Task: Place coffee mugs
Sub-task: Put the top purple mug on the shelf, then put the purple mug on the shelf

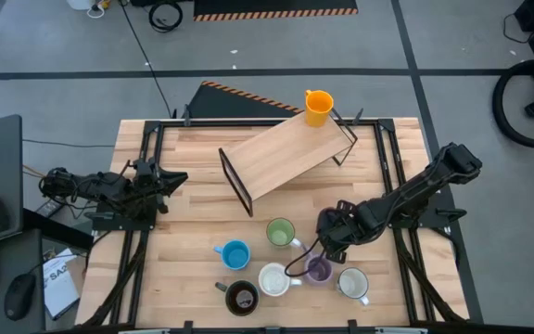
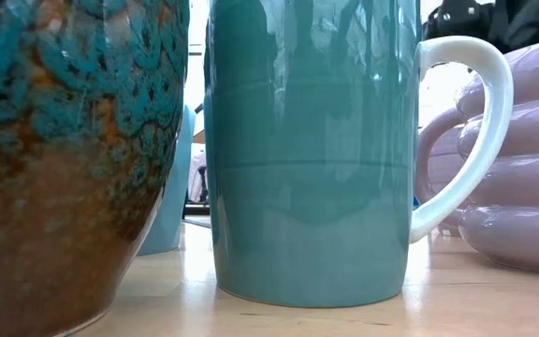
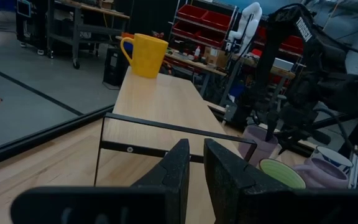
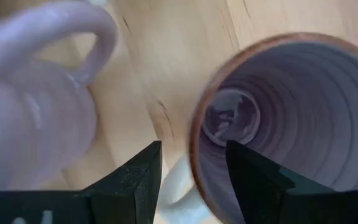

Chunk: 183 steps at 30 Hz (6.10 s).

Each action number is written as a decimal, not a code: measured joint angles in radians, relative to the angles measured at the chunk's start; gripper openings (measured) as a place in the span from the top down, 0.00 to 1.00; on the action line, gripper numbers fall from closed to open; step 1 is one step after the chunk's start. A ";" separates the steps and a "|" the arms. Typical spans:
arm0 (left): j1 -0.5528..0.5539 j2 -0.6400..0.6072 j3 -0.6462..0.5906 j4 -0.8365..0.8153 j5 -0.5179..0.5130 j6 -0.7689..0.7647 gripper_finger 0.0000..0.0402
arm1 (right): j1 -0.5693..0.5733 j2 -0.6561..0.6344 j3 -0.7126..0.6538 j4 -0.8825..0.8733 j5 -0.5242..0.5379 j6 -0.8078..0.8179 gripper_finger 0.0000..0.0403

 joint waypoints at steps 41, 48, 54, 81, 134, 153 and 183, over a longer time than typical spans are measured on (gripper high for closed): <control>0.000 0.000 0.000 0.006 0.000 0.002 0.86 | -0.236 -0.179 0.048 -0.251 -0.131 -0.452 0.93; 0.000 0.000 0.000 0.017 0.000 0.003 0.86 | -0.289 -0.181 0.207 -0.422 -0.101 -0.572 0.92; 0.000 0.000 0.000 0.017 0.000 0.003 0.86 | -0.355 -0.180 0.324 -0.517 -0.080 -0.683 0.93; 0.000 0.000 0.000 0.014 -0.001 0.012 0.86 | -0.804 -0.180 0.445 -0.534 -0.038 -1.367 0.93; 0.000 0.000 0.000 0.008 -0.019 0.002 0.86 | -1.037 -0.106 0.445 -0.391 -0.040 -1.478 0.66; 0.000 0.000 0.000 0.008 -0.019 0.001 0.86 | -1.017 -0.110 0.444 -0.396 -0.009 -1.429 0.65; 0.000 0.000 0.000 0.008 -0.019 0.002 0.86 | -0.966 -0.241 0.444 -0.350 0.012 -1.354 0.44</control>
